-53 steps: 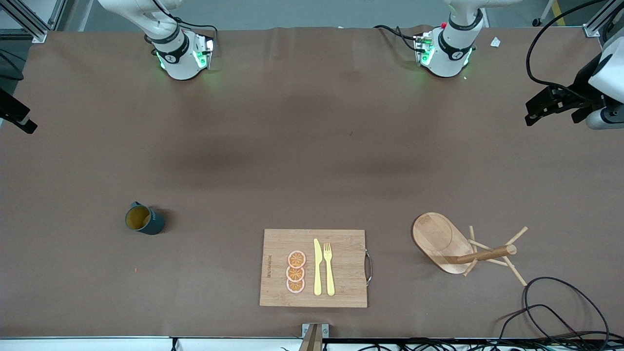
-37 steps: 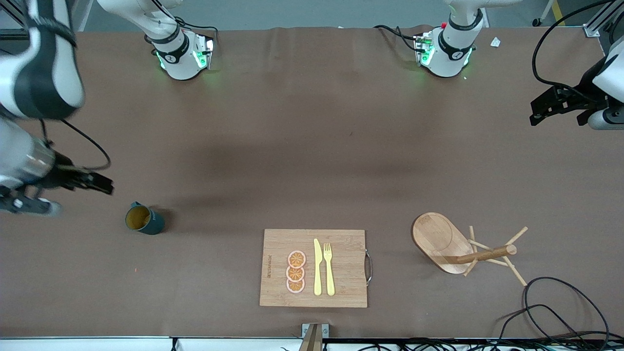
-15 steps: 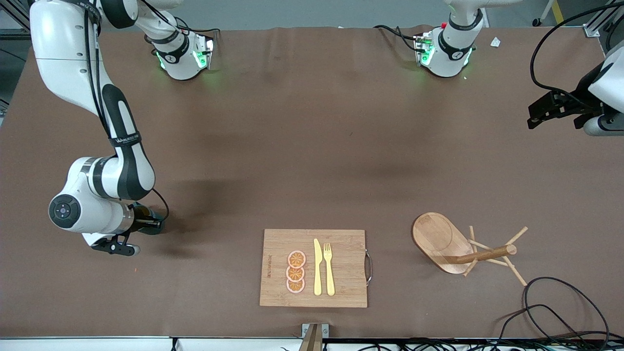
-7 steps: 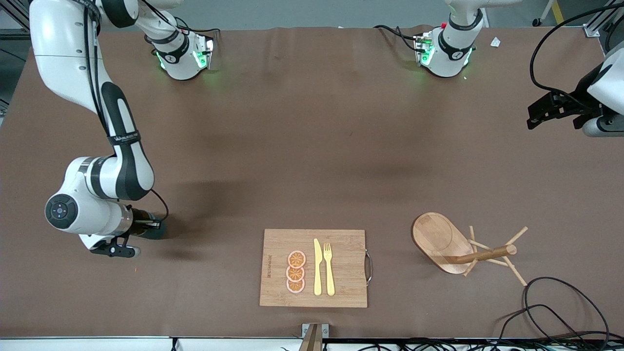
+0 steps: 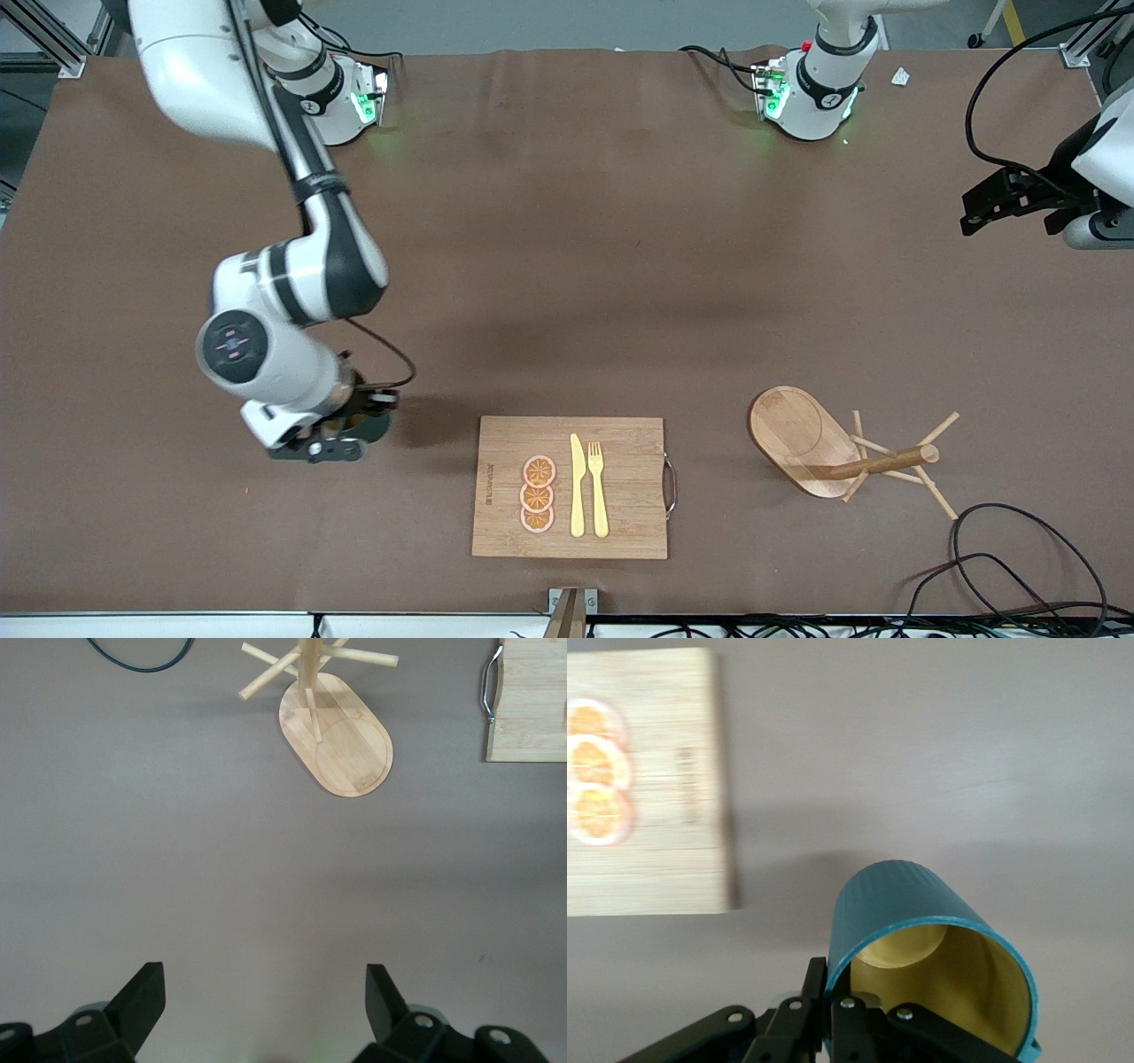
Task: Pass cup and hang on rack
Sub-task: 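Lift the teal mug with the right gripper toward the table middle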
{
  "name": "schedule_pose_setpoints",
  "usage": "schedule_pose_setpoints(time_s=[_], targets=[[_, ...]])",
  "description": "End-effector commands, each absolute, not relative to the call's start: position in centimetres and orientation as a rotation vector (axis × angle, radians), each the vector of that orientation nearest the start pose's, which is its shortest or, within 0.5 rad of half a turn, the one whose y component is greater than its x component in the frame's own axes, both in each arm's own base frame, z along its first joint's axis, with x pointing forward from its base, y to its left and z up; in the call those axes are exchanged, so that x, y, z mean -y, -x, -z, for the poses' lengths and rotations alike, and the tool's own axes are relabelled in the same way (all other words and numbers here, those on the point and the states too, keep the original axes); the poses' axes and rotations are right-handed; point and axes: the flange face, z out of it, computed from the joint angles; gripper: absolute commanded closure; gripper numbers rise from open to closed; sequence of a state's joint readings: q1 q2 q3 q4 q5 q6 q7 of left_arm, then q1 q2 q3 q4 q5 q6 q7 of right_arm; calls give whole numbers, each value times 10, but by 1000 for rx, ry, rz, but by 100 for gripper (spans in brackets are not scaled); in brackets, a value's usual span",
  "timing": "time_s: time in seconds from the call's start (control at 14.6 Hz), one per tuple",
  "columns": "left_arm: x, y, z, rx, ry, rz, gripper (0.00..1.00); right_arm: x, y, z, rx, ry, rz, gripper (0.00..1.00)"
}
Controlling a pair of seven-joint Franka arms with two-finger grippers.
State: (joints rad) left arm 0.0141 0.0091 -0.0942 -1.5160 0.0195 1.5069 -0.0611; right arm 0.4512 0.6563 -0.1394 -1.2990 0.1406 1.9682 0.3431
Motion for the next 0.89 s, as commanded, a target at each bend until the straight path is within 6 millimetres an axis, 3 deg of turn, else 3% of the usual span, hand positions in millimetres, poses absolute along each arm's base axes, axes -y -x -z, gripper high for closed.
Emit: schedule_pose_setpoints(time_s=[0.0, 0.21, 0.41, 0.68, 0.82], targets=[[39, -549, -642, -44, 3121, -12, 0, -334, -677, -370, -202, 3028, 29, 97], [31, -550, -642, -25, 3122, -13, 0, -413, -646, -371, -142, 2997, 71, 97], [31, -550, -642, -25, 3122, -13, 0, -470, -618, -362, -25, 2953, 144, 99], [31, -550, -641, -20, 3121, -15, 0, -554, -569, -322, -27, 2848, 224, 99], [31, -550, -641, -20, 3122, -17, 0, -575, -549, -309, -34, 2844, 187, 98]])
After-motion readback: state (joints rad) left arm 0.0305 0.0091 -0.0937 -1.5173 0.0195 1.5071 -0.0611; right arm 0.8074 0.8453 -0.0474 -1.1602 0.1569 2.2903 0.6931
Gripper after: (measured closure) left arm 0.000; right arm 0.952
